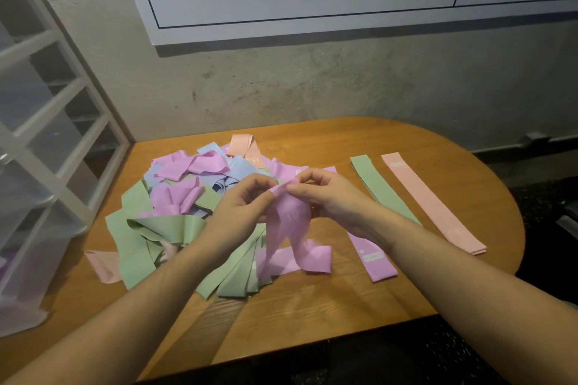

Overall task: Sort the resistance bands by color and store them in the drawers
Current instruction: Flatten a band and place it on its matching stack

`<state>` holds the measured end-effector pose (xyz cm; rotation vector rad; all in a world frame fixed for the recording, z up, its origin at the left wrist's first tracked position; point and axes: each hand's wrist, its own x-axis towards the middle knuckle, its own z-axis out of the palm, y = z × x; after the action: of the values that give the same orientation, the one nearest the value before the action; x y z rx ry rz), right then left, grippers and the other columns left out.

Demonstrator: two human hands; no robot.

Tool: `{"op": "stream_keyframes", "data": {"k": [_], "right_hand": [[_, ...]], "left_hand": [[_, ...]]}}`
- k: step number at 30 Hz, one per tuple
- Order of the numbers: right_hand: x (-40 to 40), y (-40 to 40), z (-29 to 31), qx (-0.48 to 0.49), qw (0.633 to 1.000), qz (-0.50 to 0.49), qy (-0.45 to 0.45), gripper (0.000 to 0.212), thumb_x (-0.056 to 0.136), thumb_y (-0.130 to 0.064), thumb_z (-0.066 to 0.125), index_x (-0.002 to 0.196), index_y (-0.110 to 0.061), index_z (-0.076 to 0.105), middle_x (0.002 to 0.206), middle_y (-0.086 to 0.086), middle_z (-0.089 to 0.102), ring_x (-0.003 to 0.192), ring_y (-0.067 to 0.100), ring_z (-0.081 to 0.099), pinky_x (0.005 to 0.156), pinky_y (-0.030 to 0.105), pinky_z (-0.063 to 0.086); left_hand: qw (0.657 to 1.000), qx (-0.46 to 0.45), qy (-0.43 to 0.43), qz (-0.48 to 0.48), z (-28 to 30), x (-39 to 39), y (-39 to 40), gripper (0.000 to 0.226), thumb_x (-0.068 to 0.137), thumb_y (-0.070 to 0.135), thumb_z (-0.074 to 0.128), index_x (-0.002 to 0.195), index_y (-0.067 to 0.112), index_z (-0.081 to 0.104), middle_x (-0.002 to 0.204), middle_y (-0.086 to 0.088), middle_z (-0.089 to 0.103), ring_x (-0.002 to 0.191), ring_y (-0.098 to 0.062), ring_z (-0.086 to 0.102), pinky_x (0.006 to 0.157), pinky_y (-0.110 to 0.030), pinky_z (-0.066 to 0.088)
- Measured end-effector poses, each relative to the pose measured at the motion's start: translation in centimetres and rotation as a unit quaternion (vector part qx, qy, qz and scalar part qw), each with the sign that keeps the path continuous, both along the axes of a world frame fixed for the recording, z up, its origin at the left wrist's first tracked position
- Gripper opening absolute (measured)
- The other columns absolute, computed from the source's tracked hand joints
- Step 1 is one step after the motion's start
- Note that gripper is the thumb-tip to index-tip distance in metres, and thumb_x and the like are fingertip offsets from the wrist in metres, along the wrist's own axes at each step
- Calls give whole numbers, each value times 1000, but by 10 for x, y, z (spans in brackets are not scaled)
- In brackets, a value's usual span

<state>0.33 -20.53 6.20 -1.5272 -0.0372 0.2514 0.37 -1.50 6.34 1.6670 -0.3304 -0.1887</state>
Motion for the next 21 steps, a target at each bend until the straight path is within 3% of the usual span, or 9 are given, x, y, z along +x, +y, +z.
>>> {"op": "stream_keyframes", "data": {"k": [4, 8, 10, 12, 17, 21], "right_hand": [[0, -3, 1, 23, 998, -52, -22, 14, 89, -14, 74, 84, -23, 65, 75, 2, 61, 68, 16, 53, 61, 28, 42], [3, -7, 0, 16, 993, -92, -77, 18, 87, -14, 77, 77, -26, 68, 81, -3, 63, 81, 15, 56, 67, 26, 43], [2, -9, 2, 14, 990, -103, -94, 18, 87, -12, 77, 79, -24, 66, 81, -4, 63, 80, 13, 56, 65, 20, 44], [2, -13, 2, 33, 988, -109, -103, 17, 87, -10, 76, 80, -22, 65, 81, -5, 63, 78, 12, 56, 65, 18, 45], [3, -18, 2, 53, 986, -119, -103, 20, 87, -12, 76, 76, -27, 68, 79, -8, 63, 82, 13, 56, 74, 27, 45], [2, -20, 3, 86, 981, -136, -104, 20, 89, -8, 73, 80, -23, 63, 74, -8, 60, 72, 8, 55, 63, 16, 43]], "left_hand": [[996, -50, 80, -1, -3, 0, -11, 15, 104, 18, 50, 105, 14, 64, 85, -2, 66, 75, -17, 59, 70, -28, 49], [990, -88, 111, -8, 2, -5, -26, 26, 105, 18, 45, 112, 19, 70, 98, -8, 69, 79, -18, 67, 70, -27, 55], [989, -92, 118, -17, 6, -5, -33, 28, 105, 21, 45, 111, 25, 72, 103, -8, 73, 86, -20, 70, 74, -31, 56], [989, -88, 119, -22, 9, -4, -38, 29, 107, 27, 44, 119, 21, 69, 112, -11, 73, 93, -22, 70, 81, -34, 55], [986, -103, 128, -31, 14, -4, -50, 37, 106, 26, 36, 128, 17, 65, 117, -13, 71, 100, -22, 67, 91, -39, 52], [979, -137, 139, -67, 15, -5, -56, 39, 105, 23, 34, 128, 24, 65, 123, -16, 69, 107, -25, 64, 99, -44, 48]]}}
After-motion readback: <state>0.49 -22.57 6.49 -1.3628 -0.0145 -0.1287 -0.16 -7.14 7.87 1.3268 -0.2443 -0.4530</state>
